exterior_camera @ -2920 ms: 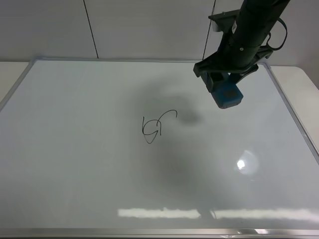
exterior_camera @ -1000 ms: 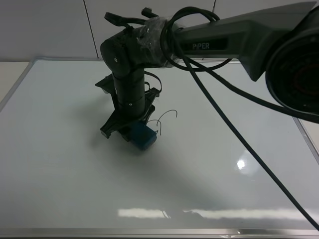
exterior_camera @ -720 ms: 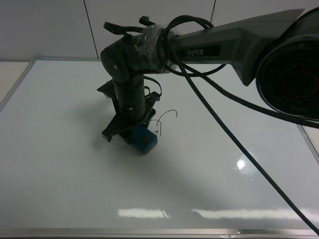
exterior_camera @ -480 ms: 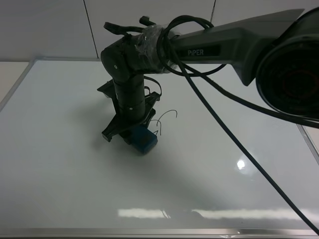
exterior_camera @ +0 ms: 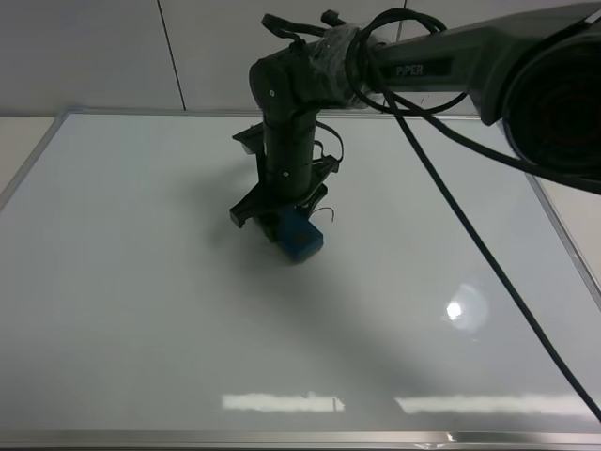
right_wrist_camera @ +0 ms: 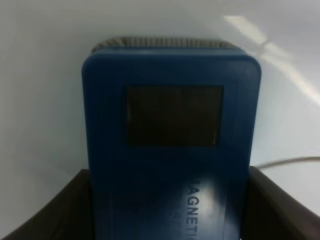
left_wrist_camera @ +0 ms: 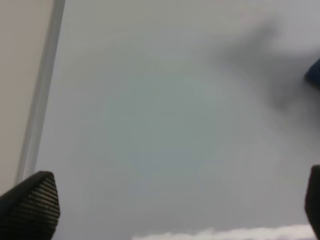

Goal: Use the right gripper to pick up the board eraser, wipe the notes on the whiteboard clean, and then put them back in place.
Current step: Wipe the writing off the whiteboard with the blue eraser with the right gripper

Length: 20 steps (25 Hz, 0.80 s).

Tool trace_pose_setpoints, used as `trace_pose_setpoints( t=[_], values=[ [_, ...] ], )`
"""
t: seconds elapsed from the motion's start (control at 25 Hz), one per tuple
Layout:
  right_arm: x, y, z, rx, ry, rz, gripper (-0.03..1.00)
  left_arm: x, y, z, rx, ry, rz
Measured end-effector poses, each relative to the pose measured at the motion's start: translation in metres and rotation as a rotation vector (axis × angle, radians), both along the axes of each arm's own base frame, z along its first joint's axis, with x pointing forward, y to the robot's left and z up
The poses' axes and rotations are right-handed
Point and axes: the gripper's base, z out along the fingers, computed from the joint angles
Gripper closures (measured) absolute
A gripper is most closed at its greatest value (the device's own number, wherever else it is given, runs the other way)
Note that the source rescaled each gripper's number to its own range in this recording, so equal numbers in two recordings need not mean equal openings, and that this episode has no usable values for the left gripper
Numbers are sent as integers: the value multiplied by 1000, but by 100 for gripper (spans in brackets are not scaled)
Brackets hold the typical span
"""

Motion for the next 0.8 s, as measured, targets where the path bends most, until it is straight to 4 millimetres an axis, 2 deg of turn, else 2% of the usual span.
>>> trace_pose_setpoints(
  t=[0.24,0.4,0.48,0.56,0.8],
  values=[
    [44,-57,1,-15,0,-153,92,0,0,0,0,0,0],
    [64,-95,2,-53,-10,-224,92,0,0,0,0,0,0],
    [70,-108,3,-71,-14,-247,92,0,0,0,0,0,0],
    [73,-115,3,-84,-17,-256,92,0,0,0,0,0,0],
    [73,-114,4,-85,-23,-253,92,0,0,0,0,0,0]
  ],
)
